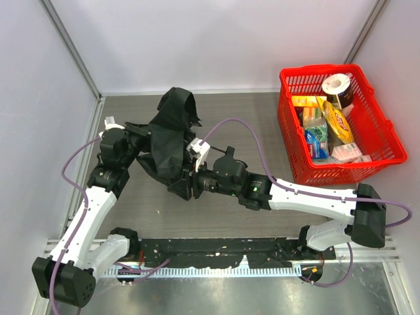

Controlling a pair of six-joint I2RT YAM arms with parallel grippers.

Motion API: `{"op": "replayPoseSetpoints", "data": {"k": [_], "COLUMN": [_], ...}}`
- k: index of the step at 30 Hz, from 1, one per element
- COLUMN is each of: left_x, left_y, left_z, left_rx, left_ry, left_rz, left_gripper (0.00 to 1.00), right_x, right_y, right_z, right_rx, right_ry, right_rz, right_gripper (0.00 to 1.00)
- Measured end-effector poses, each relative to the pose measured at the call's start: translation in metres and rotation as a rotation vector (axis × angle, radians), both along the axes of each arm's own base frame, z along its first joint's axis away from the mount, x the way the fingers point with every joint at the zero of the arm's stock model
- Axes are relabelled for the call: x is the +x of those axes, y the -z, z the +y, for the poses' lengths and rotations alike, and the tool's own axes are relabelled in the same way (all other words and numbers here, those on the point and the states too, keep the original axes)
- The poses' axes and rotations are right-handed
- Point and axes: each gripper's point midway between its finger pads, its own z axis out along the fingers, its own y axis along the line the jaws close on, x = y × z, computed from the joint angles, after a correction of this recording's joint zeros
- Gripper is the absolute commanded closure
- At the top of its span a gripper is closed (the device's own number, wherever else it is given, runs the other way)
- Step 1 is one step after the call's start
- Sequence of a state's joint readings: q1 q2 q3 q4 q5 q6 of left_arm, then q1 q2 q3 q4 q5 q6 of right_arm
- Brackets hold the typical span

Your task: Put away the umbrella

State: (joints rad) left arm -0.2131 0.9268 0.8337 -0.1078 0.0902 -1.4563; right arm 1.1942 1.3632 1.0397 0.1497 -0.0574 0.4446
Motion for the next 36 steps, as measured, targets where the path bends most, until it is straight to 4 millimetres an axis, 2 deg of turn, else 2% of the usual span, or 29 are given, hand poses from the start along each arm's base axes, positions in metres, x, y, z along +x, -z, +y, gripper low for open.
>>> {"op": "replayPoseSetpoints", "data": {"k": [2,3,4,5,9,12,16,20,22,24,26,27,28,32,36], "left_x": [-0.001,-0.001,-0.001,-0.002,-0.006,-0.011,-0.018,-0.021,-0.022,-0.023,-0.025,-0.025,-0.024,-0.024,-0.025], "left_y": [0.0,-0.001,-0.001,-0.002,-0.009,-0.013,-0.012,-0.007,-0.007,-0.009,-0.013,-0.013,-0.012,-0.012,-0.019], "left_z": [0.0,0.0,0.0,0.001,-0.002,-0.013,-0.035,-0.05,-0.054,-0.056,-0.057,-0.057,-0.056,-0.056,-0.056], "left_rx": [0.003,0.004,0.004,0.004,0.012,0.02,0.002,-0.029,-0.031,-0.029,-0.021,-0.009,0.002,0.051,0.124], "left_ry": [0.0,0.0,0.0,0.001,0.026,0.1,0.239,0.337,0.366,0.38,0.392,0.394,0.391,0.402,0.416], "left_rz": [0.0,-0.003,-0.005,-0.009,-0.052,-0.11,-0.159,-0.182,-0.192,-0.205,-0.228,-0.238,-0.243,-0.279,-0.37], "left_gripper": [1.0,1.0,1.0,1.0,1.0,1.0,1.0,1.0,1.0,1.0,1.0,1.0,1.0,1.0,1.0], "right_x": [0.001,0.001,0.002,0.004,0.021,0.035,0.056,0.095,0.098,0.092,0.084,0.081,0.079,0.056,0.031], "right_y": [-0.003,-0.004,-0.005,-0.006,-0.005,0.006,0.019,0.023,0.022,0.02,0.02,0.021,0.022,0.018,-0.005], "right_z": [0.001,0.001,0.001,0.001,-0.006,-0.02,-0.051,-0.091,-0.099,-0.098,-0.094,-0.095,-0.098,-0.117,-0.141], "right_rx": [0.013,0.015,0.017,0.015,-0.016,-0.102,-0.203,-0.232,-0.22,-0.199,-0.182,-0.186,-0.19,-0.169,-0.117], "right_ry": [0.006,0.008,0.012,0.022,0.109,0.169,0.218,0.316,0.321,0.289,0.255,0.249,0.249,0.208,0.176], "right_rz": [0.003,0.003,0.002,-0.002,-0.051,-0.15,-0.265,-0.273,-0.265,-0.246,-0.224,-0.205,-0.192,-0.125,-0.135], "right_gripper": [0.74,0.88,0.96,0.99,0.99,0.99,0.99,0.99,0.88,0.73,0.61,0.59,0.53,0.42,0.31]}}
